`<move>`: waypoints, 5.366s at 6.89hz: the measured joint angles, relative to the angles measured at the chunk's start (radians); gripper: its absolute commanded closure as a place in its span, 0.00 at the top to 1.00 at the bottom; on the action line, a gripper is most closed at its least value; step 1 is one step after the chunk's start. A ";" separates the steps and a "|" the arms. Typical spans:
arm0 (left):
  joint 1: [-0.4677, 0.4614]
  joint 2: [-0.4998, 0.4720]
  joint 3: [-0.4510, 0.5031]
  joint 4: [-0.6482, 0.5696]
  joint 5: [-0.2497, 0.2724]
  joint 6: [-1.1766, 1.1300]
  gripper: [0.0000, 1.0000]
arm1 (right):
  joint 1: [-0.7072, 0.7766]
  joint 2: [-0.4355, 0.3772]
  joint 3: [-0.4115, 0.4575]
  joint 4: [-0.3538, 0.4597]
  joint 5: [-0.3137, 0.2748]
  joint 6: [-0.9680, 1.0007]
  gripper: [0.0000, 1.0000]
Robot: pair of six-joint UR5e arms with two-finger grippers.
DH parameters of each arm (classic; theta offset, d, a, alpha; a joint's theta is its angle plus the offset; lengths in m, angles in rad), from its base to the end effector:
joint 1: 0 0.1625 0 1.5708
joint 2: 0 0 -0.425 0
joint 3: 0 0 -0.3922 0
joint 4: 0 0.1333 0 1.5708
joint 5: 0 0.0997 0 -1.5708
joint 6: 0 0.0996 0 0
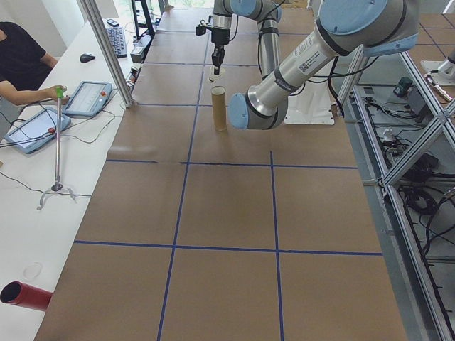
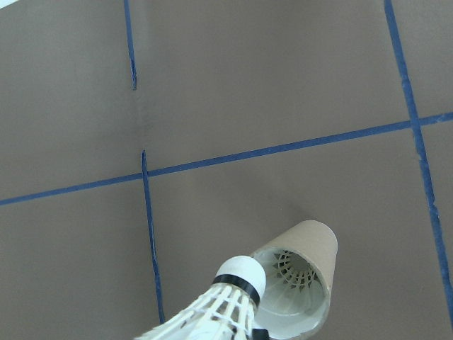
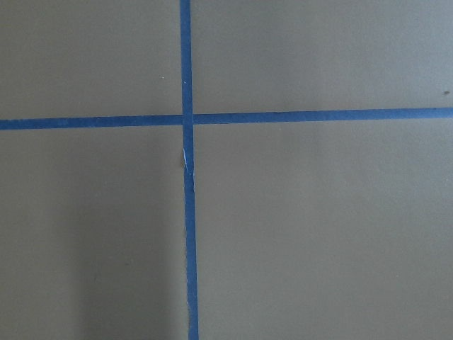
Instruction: Collect badminton balls into bucket
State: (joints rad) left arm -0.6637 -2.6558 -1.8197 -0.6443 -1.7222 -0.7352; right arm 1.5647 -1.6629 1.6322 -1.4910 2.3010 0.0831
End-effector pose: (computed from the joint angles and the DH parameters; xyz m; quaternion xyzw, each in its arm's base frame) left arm 0.3985 -0.4618 0.0306 0.0832 0.1981 0.0991 0.9716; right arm 0.0641 -0.4565 0.6670 0.0070 -0.3576 0.0272 0.9335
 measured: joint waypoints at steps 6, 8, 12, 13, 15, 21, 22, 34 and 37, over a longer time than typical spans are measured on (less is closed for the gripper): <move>0.068 -0.040 0.097 0.117 0.104 0.206 0.00 | 0.000 0.000 0.000 0.000 0.000 0.001 1.00; 0.070 -0.040 0.082 0.133 0.102 0.213 0.00 | 0.000 0.000 0.000 0.000 0.000 0.000 1.00; 0.089 -0.035 0.076 0.131 0.092 0.214 0.00 | 0.000 0.000 0.000 0.000 0.000 0.000 1.00; 0.089 -0.034 0.074 0.129 0.092 0.214 0.00 | 0.000 0.000 0.000 0.000 0.000 0.000 1.00; 0.090 -0.028 0.061 0.125 0.092 0.214 0.01 | 0.000 0.000 0.000 0.000 0.000 0.000 1.00; 0.092 0.010 0.000 0.098 0.089 0.211 1.00 | 0.000 0.000 0.000 0.000 0.000 0.000 1.00; 0.090 0.029 -0.034 0.093 0.090 0.211 1.00 | 0.000 0.000 -0.001 0.000 0.000 0.000 1.00; -0.539 0.664 -0.084 -0.635 -0.355 0.689 1.00 | 0.000 0.000 -0.002 0.000 0.000 0.000 1.00; -0.677 0.791 0.099 -0.860 -0.477 0.786 1.00 | 0.000 0.000 -0.002 0.000 0.000 0.000 1.00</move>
State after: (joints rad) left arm -1.3407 -1.8651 -1.7207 -1.5042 -2.1988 0.0508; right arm 1.5647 -1.6628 1.6307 -1.4910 2.3010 0.0828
